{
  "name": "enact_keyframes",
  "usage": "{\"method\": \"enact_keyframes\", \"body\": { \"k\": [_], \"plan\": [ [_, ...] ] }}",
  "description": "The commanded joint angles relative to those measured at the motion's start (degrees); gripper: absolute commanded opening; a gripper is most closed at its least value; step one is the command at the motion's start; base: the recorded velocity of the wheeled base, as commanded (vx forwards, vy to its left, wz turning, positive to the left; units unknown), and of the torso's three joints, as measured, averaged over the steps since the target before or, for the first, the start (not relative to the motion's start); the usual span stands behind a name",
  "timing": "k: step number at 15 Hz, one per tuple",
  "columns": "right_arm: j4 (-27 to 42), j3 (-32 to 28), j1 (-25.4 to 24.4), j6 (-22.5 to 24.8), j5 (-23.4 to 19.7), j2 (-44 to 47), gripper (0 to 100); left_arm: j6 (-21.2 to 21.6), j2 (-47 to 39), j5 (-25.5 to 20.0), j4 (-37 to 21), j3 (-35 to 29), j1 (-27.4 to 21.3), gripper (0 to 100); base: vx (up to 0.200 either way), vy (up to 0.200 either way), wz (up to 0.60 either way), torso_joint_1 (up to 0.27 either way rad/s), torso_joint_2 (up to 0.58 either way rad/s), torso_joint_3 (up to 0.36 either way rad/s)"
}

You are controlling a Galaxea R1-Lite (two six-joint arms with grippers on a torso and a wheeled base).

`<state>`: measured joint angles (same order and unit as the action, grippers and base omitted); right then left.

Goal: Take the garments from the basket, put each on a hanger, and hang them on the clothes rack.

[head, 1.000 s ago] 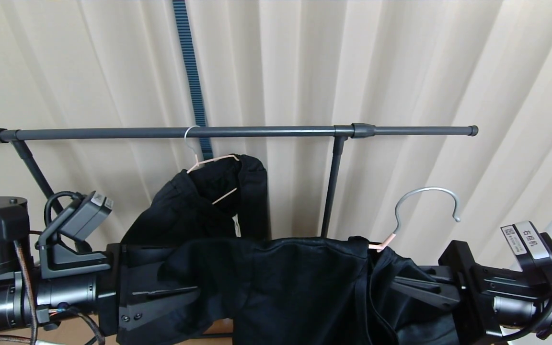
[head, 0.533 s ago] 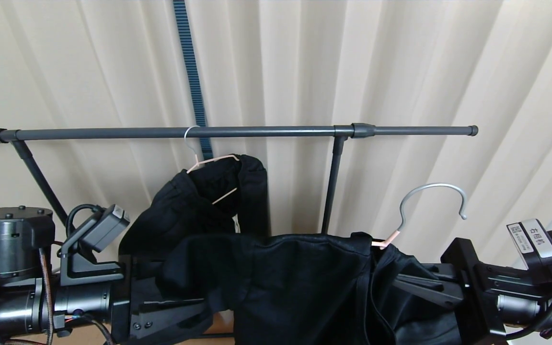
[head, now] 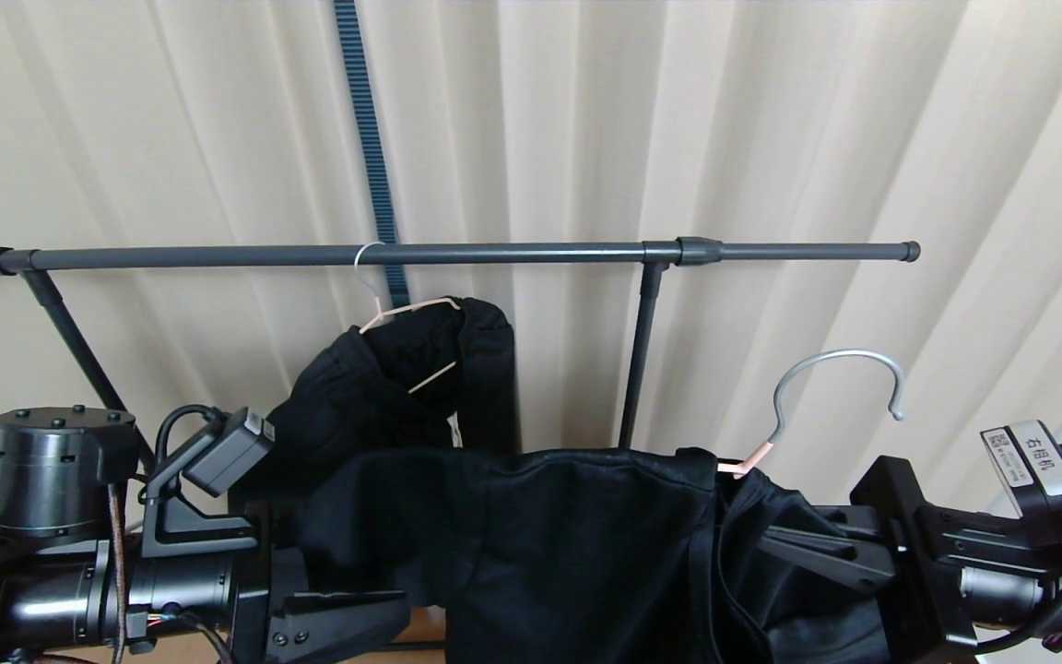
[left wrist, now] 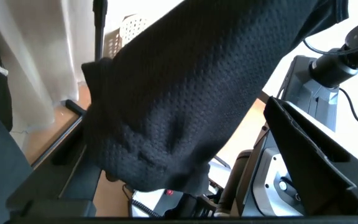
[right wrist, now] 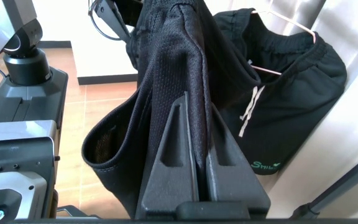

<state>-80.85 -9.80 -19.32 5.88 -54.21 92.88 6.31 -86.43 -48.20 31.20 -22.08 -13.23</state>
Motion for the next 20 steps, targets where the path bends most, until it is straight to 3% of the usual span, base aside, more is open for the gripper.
{"method": "enact_keyframes", "body": {
  "k": [1,6,7,14,20],
  "plan": [
    [-0.01,-0.04,-0.01,0.01,-0.02,0.11,0,0.01,-0.14,0.04,0.09,-0.07,-0.04,100,0.000,0.000,0.00,0.000,0.00,0.000],
    [-0.01,0.05,-0.01,0.01,-0.02,-0.07,0,0.01,-0.32,0.04,0.01,0.02,-0.13,100,0.000,0.000,0.00,0.000,0.00,0.000],
    [-0.01,-0.04,-0.01,0.01,-0.02,-0.16,0,0.01,-0.32,0.04,0.09,0.02,-0.13,0,0.000,0.000,0.00,0.000,0.00,0.000],
    [-0.01,-0.31,0.07,0.01,-0.02,0.37,0,-0.07,0.12,0.21,0.09,-0.16,0.66,0,0.000,0.000,0.00,0.000,0.00,0.000],
    [0.08,-0.75,0.69,0.01,-0.02,0.55,0,-0.78,2.58,0.30,0.01,0.02,5.40,0,0.000,0.000,0.00,0.000,0.00,0.000]
  ]
}}
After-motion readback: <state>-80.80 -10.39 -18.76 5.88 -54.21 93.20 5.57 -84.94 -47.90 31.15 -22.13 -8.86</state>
